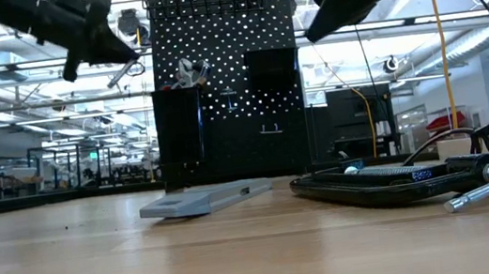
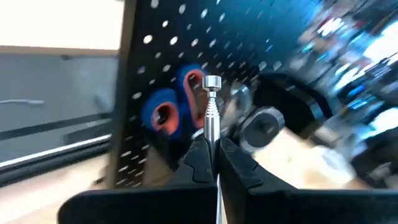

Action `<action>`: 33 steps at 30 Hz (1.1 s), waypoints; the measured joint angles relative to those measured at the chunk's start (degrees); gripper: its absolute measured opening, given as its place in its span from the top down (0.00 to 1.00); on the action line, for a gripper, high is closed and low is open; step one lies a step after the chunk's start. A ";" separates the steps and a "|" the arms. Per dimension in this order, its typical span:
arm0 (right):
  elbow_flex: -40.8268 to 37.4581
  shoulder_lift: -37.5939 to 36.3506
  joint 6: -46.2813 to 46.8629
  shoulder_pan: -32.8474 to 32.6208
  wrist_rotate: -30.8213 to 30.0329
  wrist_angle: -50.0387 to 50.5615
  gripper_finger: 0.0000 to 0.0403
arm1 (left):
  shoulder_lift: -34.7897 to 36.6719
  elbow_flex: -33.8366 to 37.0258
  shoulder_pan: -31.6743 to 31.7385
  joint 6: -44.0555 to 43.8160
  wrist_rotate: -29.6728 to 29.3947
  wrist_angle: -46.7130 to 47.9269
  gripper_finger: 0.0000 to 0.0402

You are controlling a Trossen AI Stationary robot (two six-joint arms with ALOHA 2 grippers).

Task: Hang tools onto peg board
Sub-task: Put the magnetic puller pen tool into the left black bin on the peg board

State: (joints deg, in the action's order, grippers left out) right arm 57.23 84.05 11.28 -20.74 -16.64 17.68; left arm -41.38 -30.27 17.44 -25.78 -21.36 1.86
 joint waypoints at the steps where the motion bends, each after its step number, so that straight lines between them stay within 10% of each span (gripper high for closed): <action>1: 0.00 0.00 0.04 0.01 -0.01 0.38 1.00 | 0.64 1.79 1.49 -0.68 2.53 -3.87 1.00; 13: 0.00 0.00 1.17 -0.41 -4.49 0.56 1.00 | -0.06 16.81 8.08 -0.44 10.63 -46.35 1.00; 33: 0.00 -0.02 -0.38 1.59 -4.55 -2.07 1.00 | -24.24 19.24 7.95 6.57 -1.36 -83.56 1.00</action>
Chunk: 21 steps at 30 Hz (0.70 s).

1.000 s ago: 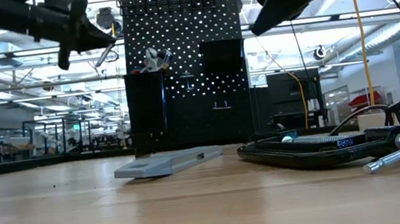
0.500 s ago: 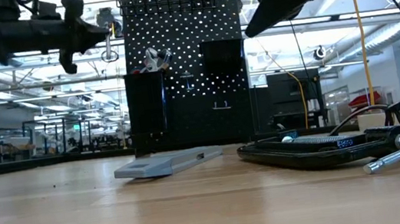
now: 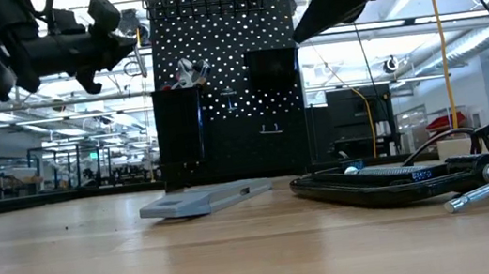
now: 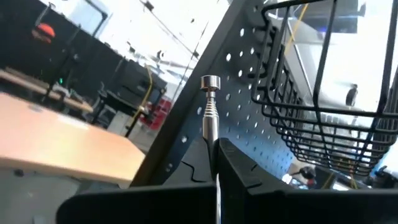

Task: Hang tools onto peg board
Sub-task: Put the magnetic puller pen tool into the left black bin on the peg board

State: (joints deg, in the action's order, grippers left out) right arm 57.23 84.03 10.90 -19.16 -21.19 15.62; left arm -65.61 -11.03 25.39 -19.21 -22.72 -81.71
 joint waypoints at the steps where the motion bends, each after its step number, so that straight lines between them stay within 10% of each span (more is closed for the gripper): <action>1: 0.00 0.00 0.00 0.00 0.01 0.00 1.00 | -1.32 0.00 0.00 0.60 -0.06 -2.01 1.00; 21: -0.02 0.00 -0.02 0.04 0.04 -0.23 1.00 | -12.70 -2.56 -0.43 4.99 -0.26 -8.36 1.00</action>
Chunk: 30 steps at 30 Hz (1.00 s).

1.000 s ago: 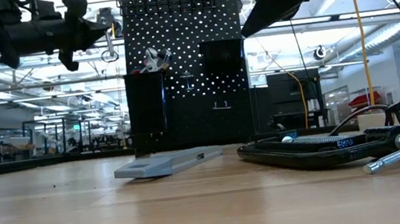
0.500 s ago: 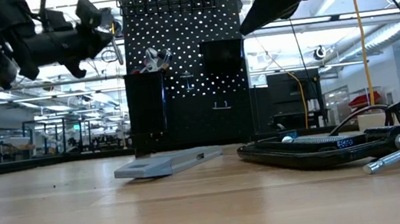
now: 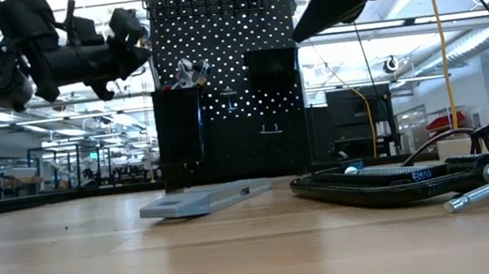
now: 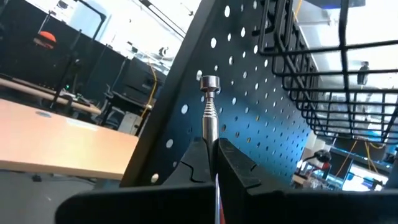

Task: Hang tools onto peg board
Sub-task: Put the magnetic puller pen tool into the left black bin on the peg board

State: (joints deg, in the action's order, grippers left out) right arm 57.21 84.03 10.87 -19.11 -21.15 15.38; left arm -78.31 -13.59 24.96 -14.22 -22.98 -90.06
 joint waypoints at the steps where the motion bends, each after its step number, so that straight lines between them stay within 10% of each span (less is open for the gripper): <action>1: 0.00 0.00 -0.01 0.00 0.00 -0.10 1.00 | -0.27 0.00 -0.08 0.00 0.00 0.02 1.00; 15: 0.00 0.00 -0.02 0.00 0.02 -0.07 1.00 | -3.47 -0.02 -0.89 -0.42 0.37 0.59 0.99; 30: 0.00 0.00 -0.02 0.00 0.24 0.91 1.00 | -3.42 -0.02 -2.24 -0.50 4.36 1.13 0.76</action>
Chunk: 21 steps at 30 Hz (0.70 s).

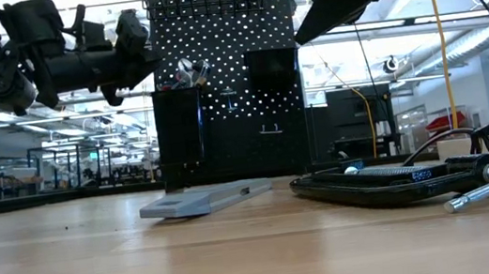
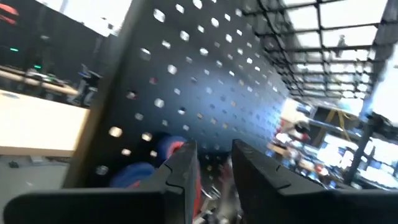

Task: Hang tools onto peg board
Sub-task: Put the magnetic puller pen tool into the left black bin on the peg board

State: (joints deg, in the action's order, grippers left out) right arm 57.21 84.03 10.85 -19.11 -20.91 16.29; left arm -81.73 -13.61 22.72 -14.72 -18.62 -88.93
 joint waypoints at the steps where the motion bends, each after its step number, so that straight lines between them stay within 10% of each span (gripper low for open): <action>1: 0.00 0.00 0.00 0.00 -0.02 0.00 1.00 | -0.01 0.00 0.00 -0.02 1.20 0.03 0.76; 13: -0.02 -0.02 1.26 -0.11 0.00 2.72 1.00 | 8.29 0.07 -3.75 5.10 7.45 1.48 0.76; 21: -0.02 -0.02 0.50 0.64 -0.20 1.93 1.00 | 10.13 -6.05 -16.58 12.25 5.51 28.07 0.76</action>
State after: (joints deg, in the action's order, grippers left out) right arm 57.19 84.01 11.35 -18.47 -21.10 18.22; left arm -71.61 -19.66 6.14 -2.47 -13.12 -60.86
